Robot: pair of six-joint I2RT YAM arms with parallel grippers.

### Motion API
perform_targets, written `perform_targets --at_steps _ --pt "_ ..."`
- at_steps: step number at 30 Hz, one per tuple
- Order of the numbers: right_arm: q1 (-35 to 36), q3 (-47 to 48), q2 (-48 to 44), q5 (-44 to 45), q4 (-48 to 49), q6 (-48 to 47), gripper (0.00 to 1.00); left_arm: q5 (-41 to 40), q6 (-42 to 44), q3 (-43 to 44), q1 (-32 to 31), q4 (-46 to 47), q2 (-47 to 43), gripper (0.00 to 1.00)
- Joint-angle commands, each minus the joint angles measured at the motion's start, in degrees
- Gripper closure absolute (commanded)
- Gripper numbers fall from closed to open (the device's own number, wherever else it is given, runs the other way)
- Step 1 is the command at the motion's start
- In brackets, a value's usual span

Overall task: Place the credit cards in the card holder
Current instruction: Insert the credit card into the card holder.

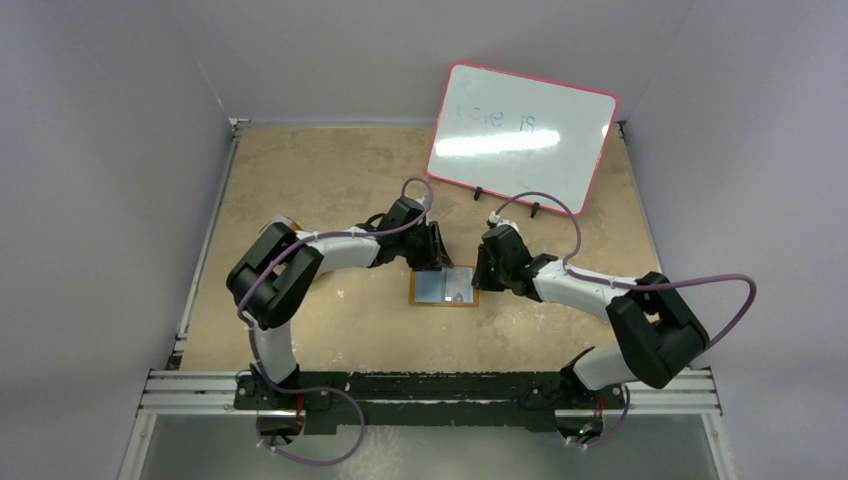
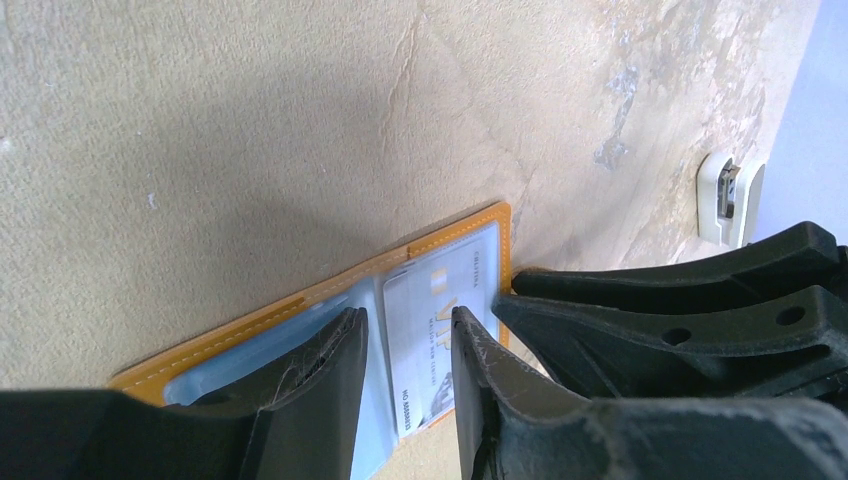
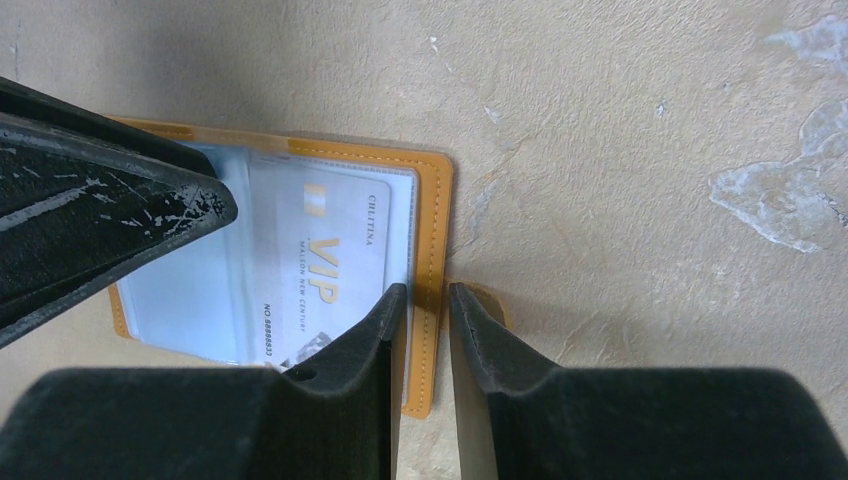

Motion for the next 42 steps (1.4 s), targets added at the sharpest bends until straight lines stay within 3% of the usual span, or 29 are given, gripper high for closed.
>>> perform_targets --at_steps 1,12,23,27,31,38,42 --pt "-0.2 -1.1 -1.7 -0.1 -0.4 0.8 0.76 -1.1 -0.9 -0.7 -0.6 1.7 -1.5 0.64" --pt "-0.2 -1.8 -1.5 -0.5 0.6 1.1 0.76 -1.9 -4.1 -1.3 -4.1 3.8 0.3 0.64" --pt "-0.1 -2.2 -1.9 -0.4 0.7 1.5 0.75 0.3 -11.4 -3.3 -5.0 13.6 0.6 0.64" --pt "-0.2 -1.9 -3.5 -0.6 -0.3 1.5 0.75 -2.3 -7.3 -2.0 -5.0 8.2 -1.9 0.64" --pt "-0.2 -1.4 -6.1 -1.2 -1.7 1.3 0.73 -5.8 -1.7 -0.9 -5.0 2.6 -5.6 0.53" --pt "-0.2 1.2 -10.4 0.0 -4.2 -0.5 0.71 -19.0 10.2 5.2 -3.8 -16.4 -11.2 0.47" --pt "-0.1 2.0 -11.2 -1.6 -3.7 -0.8 0.71 -22.3 15.1 6.1 -1.8 -23.0 -14.4 0.44"
